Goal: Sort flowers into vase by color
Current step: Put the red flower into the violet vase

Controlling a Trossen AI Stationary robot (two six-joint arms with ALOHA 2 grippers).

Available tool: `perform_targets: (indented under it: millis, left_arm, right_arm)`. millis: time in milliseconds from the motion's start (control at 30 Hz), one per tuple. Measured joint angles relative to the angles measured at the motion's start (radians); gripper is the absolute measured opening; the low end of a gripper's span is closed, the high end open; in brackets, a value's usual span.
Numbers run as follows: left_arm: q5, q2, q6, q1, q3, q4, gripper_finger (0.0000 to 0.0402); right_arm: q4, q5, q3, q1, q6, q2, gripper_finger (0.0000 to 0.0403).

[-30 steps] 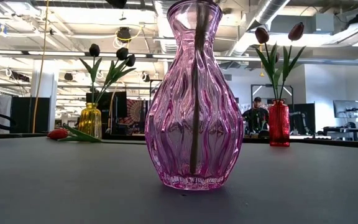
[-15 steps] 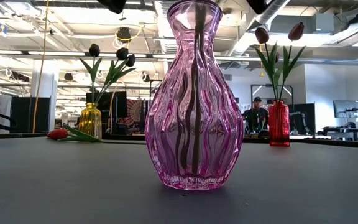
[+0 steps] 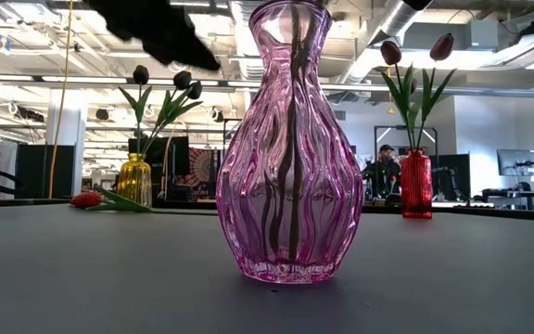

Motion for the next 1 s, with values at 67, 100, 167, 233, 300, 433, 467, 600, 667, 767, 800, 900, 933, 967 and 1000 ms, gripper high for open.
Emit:
perform_targets:
  millis: [67, 100, 167, 233, 300, 433, 467, 600, 667, 767, 800, 900, 933, 967, 1000]
  left_arm:
    - [0.000, 0.000, -0.013, 0.035, 0.000, -0.047, 0.0143]
    - [0.000, 0.000, -0.014, 0.055, 0.000, -0.070, 0.0143]
    - [0.001, 0.000, -0.015, 0.096, 0.000, -0.128, 0.0143]
    - [0.004, 0.000, -0.017, 0.145, 0.000, -0.203, 0.0143]
    - [0.009, 0.000, -0.016, 0.197, 0.000, -0.267, 0.0143]
    - [0.029, 0.000, 0.047, 0.302, 0.000, -0.362, 0.0143]
    - [0.029, 0.000, 0.072, 0.327, 0.000, -0.378, 0.0143]
    - [0.045, 0.000, 0.188, 0.436, 0.000, -0.416, 0.0143]
    - [0.085, 0.005, 0.241, 0.498, 0.000, -0.418, 0.0143]
    - [0.152, 0.019, 0.307, 0.587, 0.000, -0.435, 0.0143]
    - [0.170, 0.035, 0.330, 0.610, 0.004, -0.433, 0.0143]
    - [0.188, 0.083, 0.385, 0.673, 0.012, -0.466, 0.0143]
    - [0.189, 0.105, 0.398, 0.688, 0.024, -0.479, 0.0143]
    - [0.188, 0.132, 0.409, 0.703, 0.038, -0.483, 0.0143]
    - [0.187, 0.156, 0.420, 0.715, 0.050, -0.496, 0.0143]
  right_arm:
    - [-0.035, 0.001, 0.010, 0.000, 0.000, -0.002, 0.0244]
    - [-0.046, 0.004, 0.011, 0.000, 0.000, -0.005, 0.0244]
    - [-0.076, 0.014, 0.011, 0.000, 0.001, -0.014, 0.0244]
    - [-0.103, 0.053, 0.011, 0.005, 0.003, -0.033, 0.0244]
    - [-0.130, 0.100, 0.011, 0.015, 0.003, -0.059, 0.0244]
    - [-0.160, 0.191, 0.011, 0.043, 0.003, -0.110, 0.0244]
    - [-0.163, 0.207, 0.011, 0.050, 0.003, -0.122, 0.0244]
    - [-0.166, 0.231, 0.011, 0.072, 0.003, -0.158, 0.0244]
    - [-0.170, 0.236, 0.011, 0.082, 0.002, -0.165, 0.0244]
    - [-0.188, 0.237, 0.011, 0.090, 0.002, -0.170, 0.0244]
    - [-0.197, 0.238, 0.011, 0.090, 0.002, -0.170, 0.0244]
    - [-0.225, 0.241, 0.011, 0.090, 0.002, -0.170, 0.0244]
    - [-0.229, 0.251, 0.011, 0.090, 0.001, -0.170, 0.0244]
    - [-0.231, 0.264, 0.011, 0.090, 0.001, -0.170, 0.0244]
    - [-0.241, 0.273, 0.011, 0.090, -0.001, -0.171, 0.0244]
